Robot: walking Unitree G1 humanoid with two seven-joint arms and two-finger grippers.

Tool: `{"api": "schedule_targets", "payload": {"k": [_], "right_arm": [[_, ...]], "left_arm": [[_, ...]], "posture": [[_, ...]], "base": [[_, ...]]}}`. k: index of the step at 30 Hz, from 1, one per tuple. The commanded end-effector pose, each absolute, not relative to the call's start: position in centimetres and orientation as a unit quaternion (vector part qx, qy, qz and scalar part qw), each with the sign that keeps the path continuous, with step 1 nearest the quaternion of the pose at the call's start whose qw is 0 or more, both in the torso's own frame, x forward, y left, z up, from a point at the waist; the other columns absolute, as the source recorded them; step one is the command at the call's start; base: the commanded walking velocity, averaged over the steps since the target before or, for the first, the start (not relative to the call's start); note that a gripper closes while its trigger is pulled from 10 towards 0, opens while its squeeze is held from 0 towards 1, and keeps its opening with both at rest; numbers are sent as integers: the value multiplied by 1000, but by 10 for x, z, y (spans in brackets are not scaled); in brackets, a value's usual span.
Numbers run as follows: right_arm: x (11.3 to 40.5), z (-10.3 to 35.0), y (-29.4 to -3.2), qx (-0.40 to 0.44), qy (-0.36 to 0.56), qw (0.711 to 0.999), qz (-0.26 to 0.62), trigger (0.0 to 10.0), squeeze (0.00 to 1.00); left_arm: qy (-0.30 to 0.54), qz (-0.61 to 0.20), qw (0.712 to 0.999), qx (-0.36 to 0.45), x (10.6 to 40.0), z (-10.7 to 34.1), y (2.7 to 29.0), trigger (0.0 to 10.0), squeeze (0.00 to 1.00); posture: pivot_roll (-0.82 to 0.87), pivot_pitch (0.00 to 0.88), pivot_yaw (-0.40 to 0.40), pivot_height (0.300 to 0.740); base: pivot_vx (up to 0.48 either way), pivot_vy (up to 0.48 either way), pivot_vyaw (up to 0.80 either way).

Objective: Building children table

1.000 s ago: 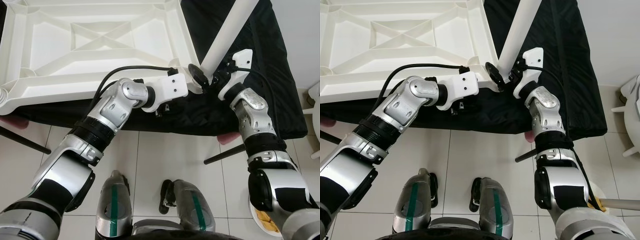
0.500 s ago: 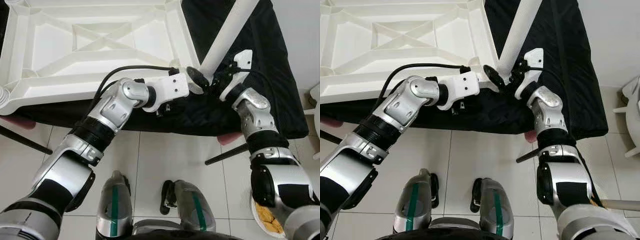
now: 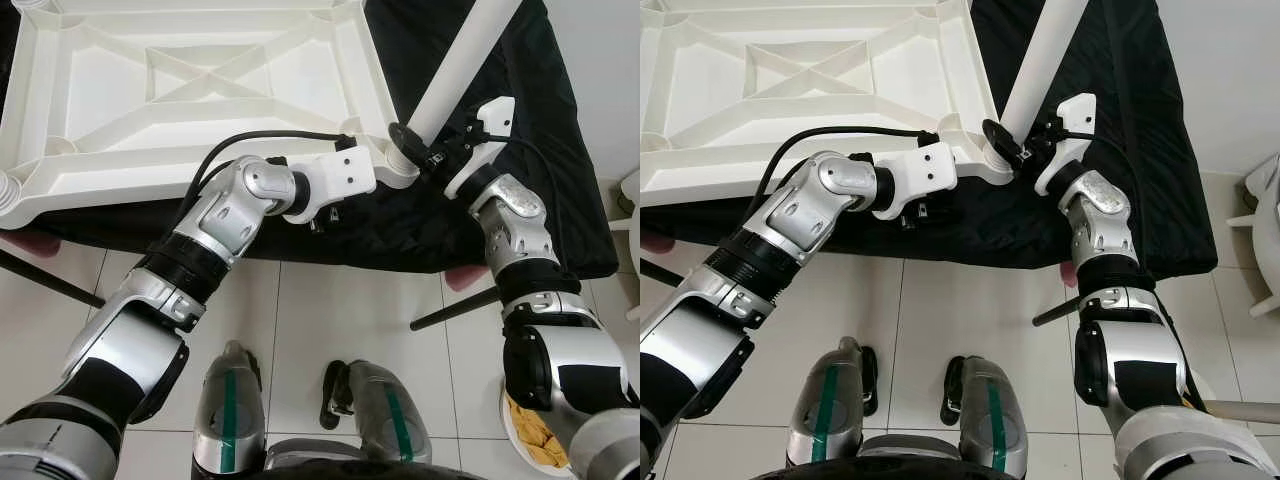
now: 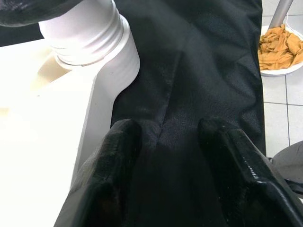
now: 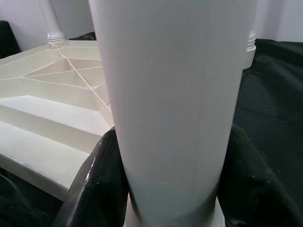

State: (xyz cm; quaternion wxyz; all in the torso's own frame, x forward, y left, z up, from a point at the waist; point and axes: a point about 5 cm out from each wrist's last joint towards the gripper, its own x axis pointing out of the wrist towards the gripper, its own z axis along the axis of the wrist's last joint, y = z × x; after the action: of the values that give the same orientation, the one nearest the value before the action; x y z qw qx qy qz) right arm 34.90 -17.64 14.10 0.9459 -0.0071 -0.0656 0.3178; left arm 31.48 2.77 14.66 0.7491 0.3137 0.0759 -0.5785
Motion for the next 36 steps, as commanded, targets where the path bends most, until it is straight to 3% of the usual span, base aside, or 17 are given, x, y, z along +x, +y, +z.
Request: {"api": "schedule_targets", "payload": {"k": [1,13,36], "right_arm": [[347,139,-173,-5,-65,945,321,10000,0],[345,137,-171,-10,-72,961,267,10000,0],[344,139,-146,48,-93,994,11,10000,0]], "left_arm": [[79,-594,737,313,312,146,26,10000,0],[78,-594,738,310,311,146,25,10000,0],[77,-596,737,309,310,144,23,10000,0]], "posture": [[35,38,-55,740],[30,38,-59,740],[38,30,-74,740]], "base": [[0,0,0],[0,0,0],[0,0,0]]}}
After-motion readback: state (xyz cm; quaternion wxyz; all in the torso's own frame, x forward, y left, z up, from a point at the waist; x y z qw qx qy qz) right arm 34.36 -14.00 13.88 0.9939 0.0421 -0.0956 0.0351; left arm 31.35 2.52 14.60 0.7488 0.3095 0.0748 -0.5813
